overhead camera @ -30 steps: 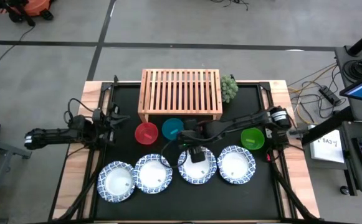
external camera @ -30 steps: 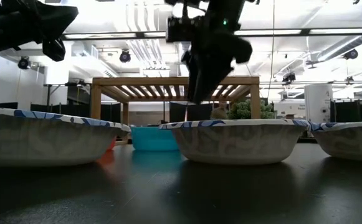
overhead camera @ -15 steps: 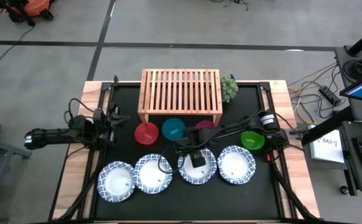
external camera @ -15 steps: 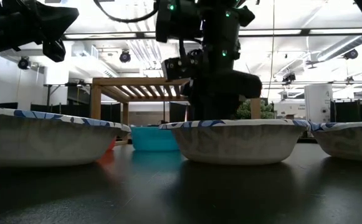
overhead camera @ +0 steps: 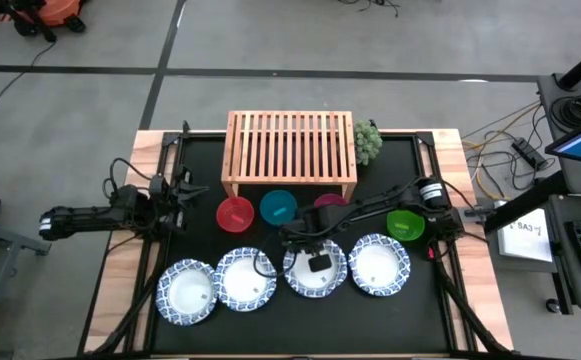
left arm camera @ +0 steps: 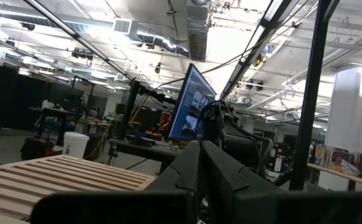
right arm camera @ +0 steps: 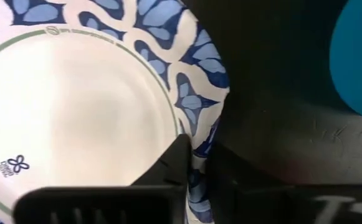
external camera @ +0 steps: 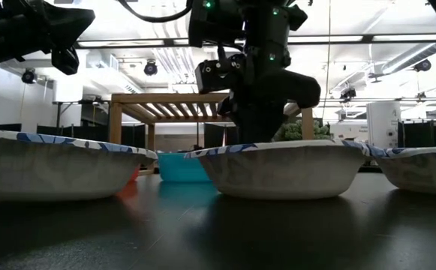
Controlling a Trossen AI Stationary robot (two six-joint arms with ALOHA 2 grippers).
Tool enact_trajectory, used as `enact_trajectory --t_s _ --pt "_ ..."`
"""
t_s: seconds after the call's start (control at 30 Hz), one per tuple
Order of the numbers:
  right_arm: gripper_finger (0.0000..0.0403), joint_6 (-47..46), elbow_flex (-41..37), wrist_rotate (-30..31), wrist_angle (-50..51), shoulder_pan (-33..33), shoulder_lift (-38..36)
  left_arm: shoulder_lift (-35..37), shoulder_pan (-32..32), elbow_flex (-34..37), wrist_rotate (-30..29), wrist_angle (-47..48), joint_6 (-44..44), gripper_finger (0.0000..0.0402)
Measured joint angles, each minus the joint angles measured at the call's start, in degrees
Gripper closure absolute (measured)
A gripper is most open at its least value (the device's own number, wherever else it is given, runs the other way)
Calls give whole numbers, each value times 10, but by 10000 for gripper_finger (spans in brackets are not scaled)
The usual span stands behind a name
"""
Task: Place and stack bowls onto a shelf
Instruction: Put the white bowl on the shelf
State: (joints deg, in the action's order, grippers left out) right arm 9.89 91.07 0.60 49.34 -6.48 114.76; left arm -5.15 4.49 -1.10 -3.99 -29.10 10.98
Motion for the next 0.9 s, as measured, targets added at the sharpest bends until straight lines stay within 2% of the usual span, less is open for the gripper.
enact_trajectory --t_s 0.2,0.47,0.7,0.9 --pt "392 -9 5 -5 20 0 -12 0 0 0 0 0 0 402" --pt "394 -66 44 -6 76 0 -66 0 0 0 0 -2 0 402" --pt "394 -108 108 -6 69 17 -119 -1 0 0 0 -8 0 402" --pt "394 -167 192 -4 66 68 -144 0 0 0 0 -12 0 402"
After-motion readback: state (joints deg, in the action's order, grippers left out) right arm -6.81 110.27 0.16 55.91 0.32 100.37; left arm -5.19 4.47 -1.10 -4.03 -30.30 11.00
